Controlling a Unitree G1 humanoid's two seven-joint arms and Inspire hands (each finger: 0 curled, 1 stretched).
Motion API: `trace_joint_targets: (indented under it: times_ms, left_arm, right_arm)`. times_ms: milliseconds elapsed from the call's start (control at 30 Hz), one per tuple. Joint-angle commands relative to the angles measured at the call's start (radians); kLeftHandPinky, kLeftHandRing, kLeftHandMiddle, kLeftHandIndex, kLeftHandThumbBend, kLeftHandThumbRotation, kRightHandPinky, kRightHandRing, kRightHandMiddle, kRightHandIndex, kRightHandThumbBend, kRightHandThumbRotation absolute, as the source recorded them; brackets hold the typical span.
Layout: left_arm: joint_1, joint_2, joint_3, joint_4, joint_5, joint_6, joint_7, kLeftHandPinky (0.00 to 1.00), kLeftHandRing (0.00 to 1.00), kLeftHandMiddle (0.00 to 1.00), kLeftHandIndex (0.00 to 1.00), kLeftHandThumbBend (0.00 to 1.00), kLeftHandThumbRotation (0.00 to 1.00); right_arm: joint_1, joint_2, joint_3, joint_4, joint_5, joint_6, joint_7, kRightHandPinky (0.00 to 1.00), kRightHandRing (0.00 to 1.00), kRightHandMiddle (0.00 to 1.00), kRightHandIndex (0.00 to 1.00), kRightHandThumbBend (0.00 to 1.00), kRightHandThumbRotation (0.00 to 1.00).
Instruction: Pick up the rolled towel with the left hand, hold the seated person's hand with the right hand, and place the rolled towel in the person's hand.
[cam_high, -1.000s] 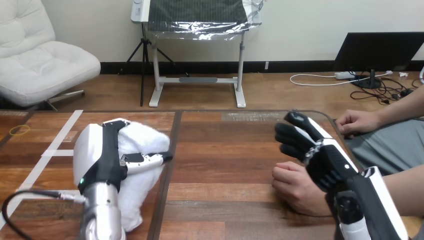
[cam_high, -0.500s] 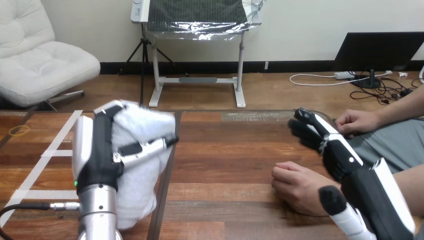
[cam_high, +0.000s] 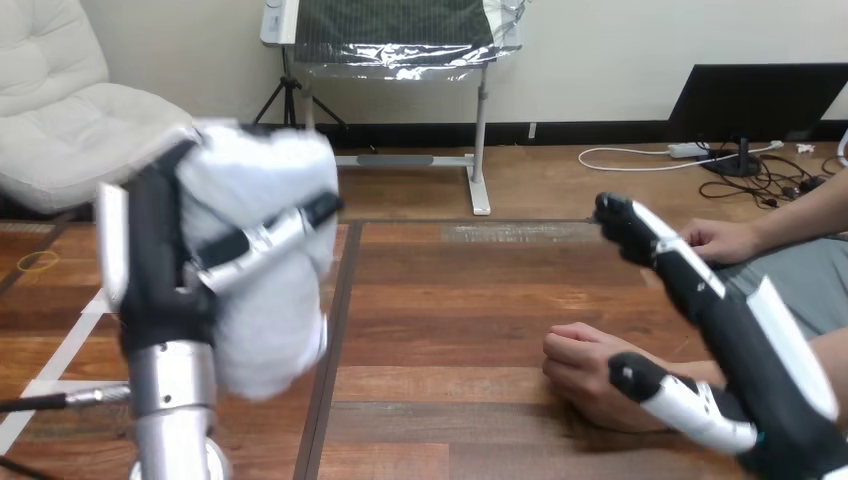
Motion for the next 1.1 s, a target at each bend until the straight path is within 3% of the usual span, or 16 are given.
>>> trace_joint_targets:
  times_ms: [0,200,500,800,1067]
  left_arm:
    - [-0.072,-0.023,0.032,-0.078,-0.026,-0.084,-0.013,0.25,0.31,0.37,0.4,0.58,0.0]
    - [-0.08,-0.046,0.045,-0.065,-0.051,-0.13,-0.027,0.24,0.3,0.37,0.39,0.57,0.0]
    - [-0.084,-0.067,0.058,-0.055,-0.074,-0.162,-0.048,0.23,0.3,0.37,0.39,0.58,0.0]
    - [-0.084,-0.085,0.067,-0.048,-0.093,-0.168,-0.072,0.23,0.3,0.37,0.39,0.59,0.0]
    - [-0.083,-0.093,0.077,-0.039,-0.1,-0.172,-0.091,0.23,0.3,0.37,0.39,0.6,0.0]
  right_arm:
    - [-0.102,-0.052,-0.052,0.015,-0.028,0.009,-0.022,0.89,0.92,0.94,0.94,0.9,0.78]
    - [-0.128,-0.087,-0.077,0.02,-0.083,0.037,-0.031,0.85,0.91,0.94,0.94,0.95,0.75]
    - [-0.166,-0.154,-0.096,0.062,-0.106,0.038,-0.019,0.83,0.93,0.96,0.95,0.96,0.7]
    - [-0.195,-0.232,-0.103,0.091,-0.139,0.08,0.003,0.85,0.95,0.98,0.97,0.96,0.67]
    - [-0.225,-0.309,-0.101,0.145,-0.173,0.078,0.021,0.83,0.95,0.97,0.97,0.96,0.61]
